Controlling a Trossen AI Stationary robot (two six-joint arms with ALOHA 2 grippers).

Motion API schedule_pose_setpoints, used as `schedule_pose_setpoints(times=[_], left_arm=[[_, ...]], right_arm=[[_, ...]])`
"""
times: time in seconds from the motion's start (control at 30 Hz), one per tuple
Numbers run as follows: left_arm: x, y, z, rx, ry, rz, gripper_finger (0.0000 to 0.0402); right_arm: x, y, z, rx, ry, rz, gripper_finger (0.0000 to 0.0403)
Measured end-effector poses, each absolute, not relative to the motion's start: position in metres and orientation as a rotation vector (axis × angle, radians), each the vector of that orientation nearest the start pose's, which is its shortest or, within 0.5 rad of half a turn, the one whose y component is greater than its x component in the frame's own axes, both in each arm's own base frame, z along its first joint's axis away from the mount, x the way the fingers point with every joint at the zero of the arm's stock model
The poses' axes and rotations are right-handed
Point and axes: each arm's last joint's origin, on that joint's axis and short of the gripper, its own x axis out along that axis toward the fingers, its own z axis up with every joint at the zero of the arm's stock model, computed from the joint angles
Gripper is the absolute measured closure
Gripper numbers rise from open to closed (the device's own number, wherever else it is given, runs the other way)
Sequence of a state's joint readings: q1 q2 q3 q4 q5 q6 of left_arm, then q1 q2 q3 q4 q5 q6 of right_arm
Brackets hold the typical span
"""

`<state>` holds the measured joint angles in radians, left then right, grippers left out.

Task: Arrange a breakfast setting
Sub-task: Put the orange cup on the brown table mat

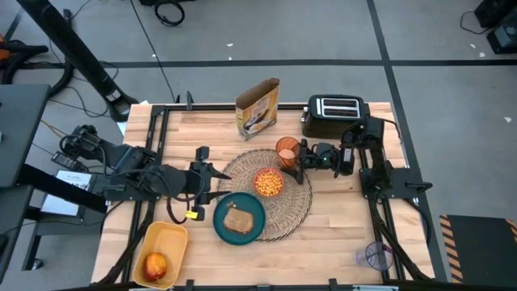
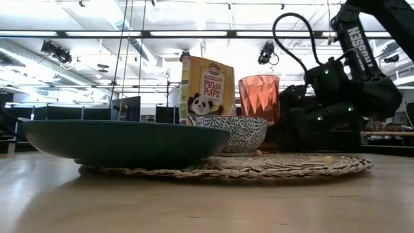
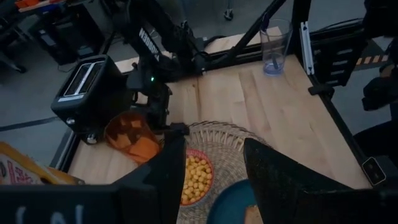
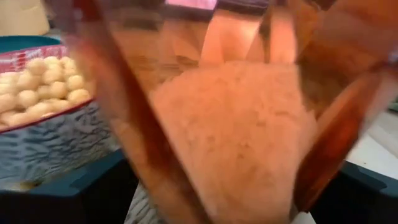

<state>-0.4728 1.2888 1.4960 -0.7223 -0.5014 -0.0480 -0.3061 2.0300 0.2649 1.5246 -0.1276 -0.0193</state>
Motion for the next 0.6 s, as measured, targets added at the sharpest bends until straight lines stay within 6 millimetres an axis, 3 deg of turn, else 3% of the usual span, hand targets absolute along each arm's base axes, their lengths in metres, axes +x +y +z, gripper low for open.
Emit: schedule_pose_setpoints(times=[0.17,0.4,0.6], left_arm=[[0.238,-0.103,0.410,0.197,0.501,0.056,0.0230],[0.248,-0.096,0.374,0.196,0.581,0.106,0.0230],[0.263,-0.078,0.338,0.167,0.584,0.186,0.0230]], right_arm=[[0.226,-0.063,0.071,0.033,0.281,-0.187,0.0006],[0.224,-0.056,0.076,0.048,0.382,-0.181,0.0004],[0.220,-0.054,0.085,0.055,0.441,-0.194,0.0003]])
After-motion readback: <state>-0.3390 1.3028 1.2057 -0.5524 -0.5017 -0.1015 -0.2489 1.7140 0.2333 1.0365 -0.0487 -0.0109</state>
